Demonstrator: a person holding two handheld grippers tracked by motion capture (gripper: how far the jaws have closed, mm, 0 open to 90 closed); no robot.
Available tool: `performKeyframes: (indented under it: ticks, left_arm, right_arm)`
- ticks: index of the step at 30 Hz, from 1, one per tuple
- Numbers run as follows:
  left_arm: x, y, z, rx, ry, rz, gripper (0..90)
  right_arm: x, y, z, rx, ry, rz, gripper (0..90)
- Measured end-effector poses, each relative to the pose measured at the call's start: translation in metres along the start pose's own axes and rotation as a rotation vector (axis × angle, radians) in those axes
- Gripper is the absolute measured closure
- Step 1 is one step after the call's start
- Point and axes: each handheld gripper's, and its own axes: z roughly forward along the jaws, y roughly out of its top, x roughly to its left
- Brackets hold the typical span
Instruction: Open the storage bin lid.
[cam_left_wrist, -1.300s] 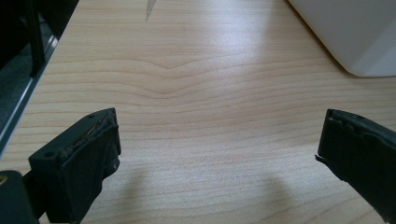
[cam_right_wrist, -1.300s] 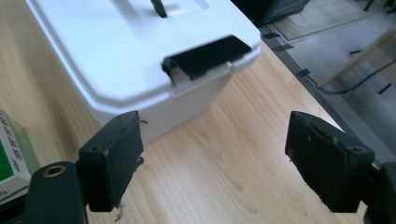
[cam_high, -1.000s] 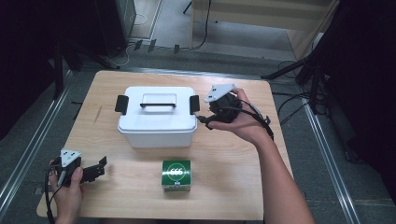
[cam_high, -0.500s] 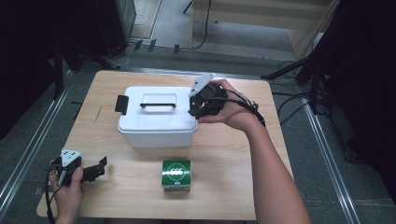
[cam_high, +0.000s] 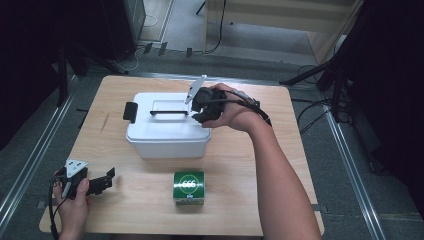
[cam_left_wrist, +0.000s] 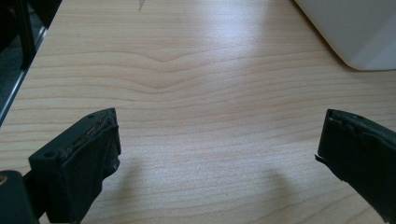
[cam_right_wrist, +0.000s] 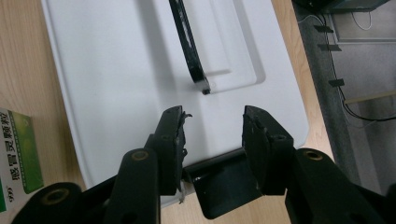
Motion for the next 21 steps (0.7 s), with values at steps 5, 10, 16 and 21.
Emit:
performKeyframes:
  ticks: [5, 10, 16, 21]
  left_arm:
    - [0.001, 0.000, 0.000, 0.003, -0.004, -0.007, 0.0]
    - [0.001, 0.000, 0.000, 0.004, -0.007, -0.007, 0.0]
    - [0.001, 0.000, 0.000, 0.006, -0.008, -0.008, 0.0]
    - [0.001, 0.000, 0.001, 0.008, -0.012, -0.011, 0.0]
  right_arm:
    - [-0.004, 0.007, 0.001, 0.001, 0.011, -0.006, 64.2]
    - [-0.004, 0.015, 0.007, 0.003, 0.026, -0.031, 68.3]
    - [-0.004, 0.023, 0.012, 0.022, 0.038, -0.057, 70.4]
    - [-0.001, 0.033, 0.017, 0.048, 0.056, -0.103, 73.5]
